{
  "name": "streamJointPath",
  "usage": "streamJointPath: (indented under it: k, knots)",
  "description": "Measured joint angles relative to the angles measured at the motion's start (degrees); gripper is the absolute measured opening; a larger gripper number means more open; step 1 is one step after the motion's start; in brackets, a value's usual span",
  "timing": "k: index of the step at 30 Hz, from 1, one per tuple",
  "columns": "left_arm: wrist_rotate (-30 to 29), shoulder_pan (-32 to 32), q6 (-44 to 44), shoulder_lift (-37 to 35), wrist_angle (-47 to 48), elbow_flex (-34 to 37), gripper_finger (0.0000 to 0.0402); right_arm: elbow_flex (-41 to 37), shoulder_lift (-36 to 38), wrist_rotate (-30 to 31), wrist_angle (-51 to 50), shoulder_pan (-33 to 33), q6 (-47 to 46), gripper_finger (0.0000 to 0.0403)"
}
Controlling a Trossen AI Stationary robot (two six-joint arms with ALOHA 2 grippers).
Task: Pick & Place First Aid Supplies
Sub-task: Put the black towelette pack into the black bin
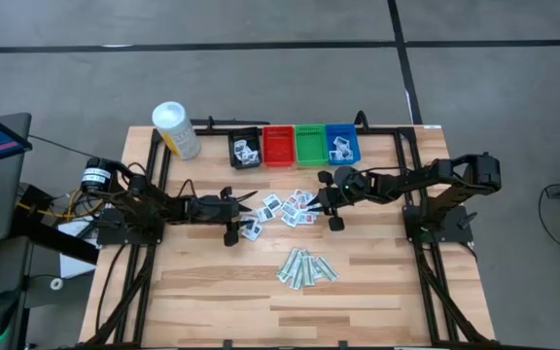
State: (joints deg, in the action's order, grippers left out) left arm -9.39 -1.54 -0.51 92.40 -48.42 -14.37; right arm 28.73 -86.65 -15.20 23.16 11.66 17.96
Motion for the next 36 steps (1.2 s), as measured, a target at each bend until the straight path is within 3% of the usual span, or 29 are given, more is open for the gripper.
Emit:
streamJointPath:
  k: [8,18,24,36]
  knots:
    - [0.02,0.0,-0.58,0.79,-0.03,-0.04,0.0176,0.0,0.0,0.02,0.0,0.0,0.02,0.0065]
    - [0.23,0.72,-3.44,12.95,-2.8,-4.61,0.0176,0.0,0.0,0.0,0.02,0.0,0.0,0.0065]
    - [3.53,2.12,-3.98,13.97,-3.04,-5.27,0.0175,0.0,-0.02,0.0,-0.05,0.0,0.0,0.0065]
    - [4.94,2.47,-4.74,13.73,-2.95,-5.03,0.0089,0.0,0.0,0.0,-0.17,0.0,0.0,0.0065]
